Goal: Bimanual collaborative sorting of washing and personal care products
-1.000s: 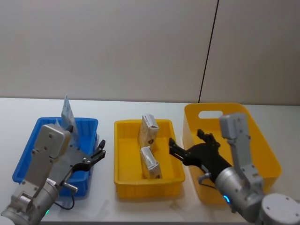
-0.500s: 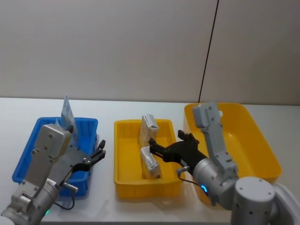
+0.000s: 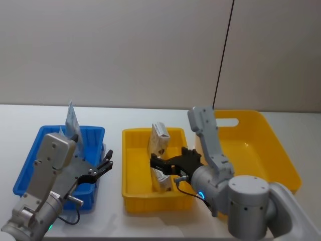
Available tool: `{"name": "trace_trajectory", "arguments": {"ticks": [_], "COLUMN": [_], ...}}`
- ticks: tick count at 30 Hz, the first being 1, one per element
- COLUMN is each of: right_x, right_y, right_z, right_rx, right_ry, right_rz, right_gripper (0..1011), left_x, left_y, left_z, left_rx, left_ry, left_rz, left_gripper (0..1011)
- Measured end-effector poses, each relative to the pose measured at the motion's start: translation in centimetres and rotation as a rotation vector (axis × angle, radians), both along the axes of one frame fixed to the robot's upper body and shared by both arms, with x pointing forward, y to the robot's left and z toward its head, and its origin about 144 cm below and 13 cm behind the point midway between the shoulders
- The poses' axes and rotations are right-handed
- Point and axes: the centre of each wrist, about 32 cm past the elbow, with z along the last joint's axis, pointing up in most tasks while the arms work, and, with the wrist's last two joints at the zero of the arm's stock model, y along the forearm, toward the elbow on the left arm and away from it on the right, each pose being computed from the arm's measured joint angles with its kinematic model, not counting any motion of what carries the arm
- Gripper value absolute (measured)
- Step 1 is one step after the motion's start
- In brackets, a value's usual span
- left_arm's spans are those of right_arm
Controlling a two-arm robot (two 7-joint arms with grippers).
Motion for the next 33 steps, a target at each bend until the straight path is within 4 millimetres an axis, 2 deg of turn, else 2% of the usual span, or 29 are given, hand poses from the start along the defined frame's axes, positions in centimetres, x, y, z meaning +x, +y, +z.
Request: {"name": "trace_trajectory", "arguments": {"ticks": [11, 30, 33], "right_x": [1.9, 4.5, 4.9], "right_y": [1.4, 2.4, 2.5], "right_z": [0.0, -0.7, -0.8], "right_rx": [-0.037, -0.092, -0.101], "right_ry": [0.106, 0.204, 0.214], "right_rz": [0.006, 0.07, 0.08], "right_gripper": [1002, 1002, 928], "left_x": [0.0, 0.0, 0.0], "left_y": [0.0, 0.0, 0.0], "left_z": [0.0, 0.0, 0.0], "left_rx": [0.0, 0.0, 0.0], "left_ry": [0.0, 0.0, 0.0], "left_rz": [0.0, 0.0, 0.0], "left_gripper": [1002, 1001, 1001]}}
